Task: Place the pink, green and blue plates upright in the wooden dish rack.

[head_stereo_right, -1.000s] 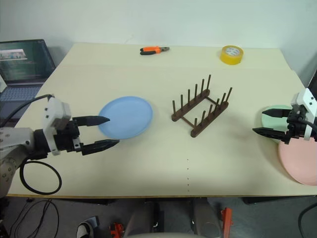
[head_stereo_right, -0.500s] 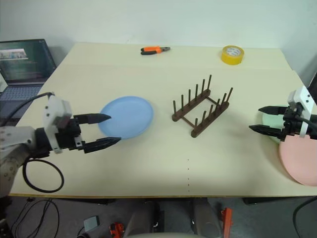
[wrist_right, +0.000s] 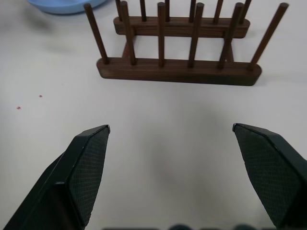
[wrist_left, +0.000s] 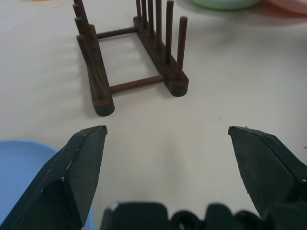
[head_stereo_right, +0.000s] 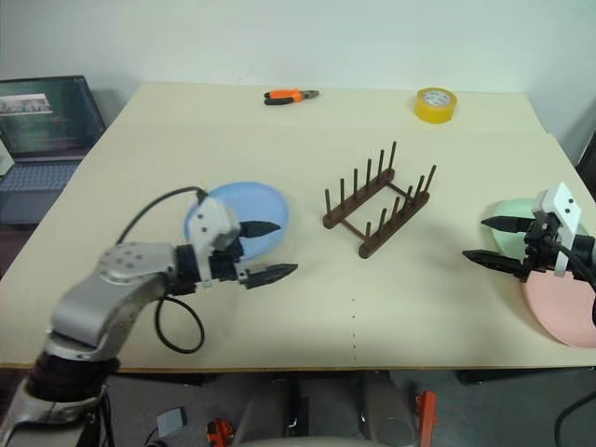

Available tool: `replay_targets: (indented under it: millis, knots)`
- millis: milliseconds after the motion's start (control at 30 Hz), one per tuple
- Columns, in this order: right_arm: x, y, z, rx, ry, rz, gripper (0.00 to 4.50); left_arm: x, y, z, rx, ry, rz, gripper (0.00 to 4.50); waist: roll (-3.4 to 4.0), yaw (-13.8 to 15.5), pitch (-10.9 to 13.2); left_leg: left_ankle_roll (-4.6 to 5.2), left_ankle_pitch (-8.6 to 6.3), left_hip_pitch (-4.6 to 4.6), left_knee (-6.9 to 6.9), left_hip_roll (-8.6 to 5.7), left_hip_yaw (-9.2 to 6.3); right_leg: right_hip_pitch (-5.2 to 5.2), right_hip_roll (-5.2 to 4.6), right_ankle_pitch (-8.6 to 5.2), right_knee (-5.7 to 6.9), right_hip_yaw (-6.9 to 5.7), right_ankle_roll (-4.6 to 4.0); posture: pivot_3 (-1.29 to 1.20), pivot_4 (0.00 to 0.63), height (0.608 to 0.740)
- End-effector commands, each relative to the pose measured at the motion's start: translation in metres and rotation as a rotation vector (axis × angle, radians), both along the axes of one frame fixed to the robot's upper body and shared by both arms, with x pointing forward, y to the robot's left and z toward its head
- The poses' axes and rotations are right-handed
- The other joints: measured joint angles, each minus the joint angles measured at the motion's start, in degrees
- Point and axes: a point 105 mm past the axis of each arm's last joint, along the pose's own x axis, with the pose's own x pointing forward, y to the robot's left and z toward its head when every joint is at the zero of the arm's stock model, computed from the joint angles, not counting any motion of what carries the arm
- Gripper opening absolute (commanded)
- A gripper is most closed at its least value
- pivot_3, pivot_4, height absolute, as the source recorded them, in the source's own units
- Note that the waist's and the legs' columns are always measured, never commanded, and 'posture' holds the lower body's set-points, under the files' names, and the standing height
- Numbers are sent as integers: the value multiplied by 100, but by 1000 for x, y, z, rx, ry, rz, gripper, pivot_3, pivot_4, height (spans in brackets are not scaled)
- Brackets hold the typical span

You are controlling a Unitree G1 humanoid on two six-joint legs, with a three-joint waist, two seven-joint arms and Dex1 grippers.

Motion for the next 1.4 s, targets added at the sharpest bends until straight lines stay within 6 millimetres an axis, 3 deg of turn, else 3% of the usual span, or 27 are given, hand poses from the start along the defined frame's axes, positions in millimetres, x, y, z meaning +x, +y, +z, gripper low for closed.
replay_targets:
  millis: [33,367,600,800,1067,1167,1400]
  knots:
    - [-1,12,14,25,-55,20,4500,0,-19,-9,14,-15,-39,4466,0,1,0,0,0,0,2,0,-1,0,0,0,3,1,0,0,150,740]
    - [-9,40,10,59,-38,75,4500,19,-71,-28,30,-65,-18,4466,-1,21,0,0,0,-2,3,-5,-10,10,-1,1,-5,0,2,0,150,740]
    - [-14,42,8,48,-25,75,4500,27,-102,-41,23,-26,29,4466,-1,26,0,1,0,-3,3,-5,-18,11,0,1,-3,-3,2,0,150,740]
    - [-16,45,9,51,-24,73,4500,47,-111,-51,56,-23,134,4466,-1,16,0,1,0,-3,5,-8,-18,10,0,2,-4,-9,4,0,150,740]
    - [-19,47,10,52,-23,65,4500,51,-130,-67,31,8,115,4466,-2,39,-1,1,0,-4,5,-13,-20,13,-2,3,-9,-14,6,0,150,740]
    - [-21,47,10,51,-23,60,4500,52,-138,-67,25,1,96,3890,-3,42,-1,1,0,-4,5,-14,-20,15,-4,5,-13,-17,9,0,150,740]
    - [-22,47,10,53,-30,45,4500,56,-140,-65,27,-21,84,1385,-4,25,-1,1,0,-3,4,-15,-20,16,-3,7,-16,-17,14,0,150,740]
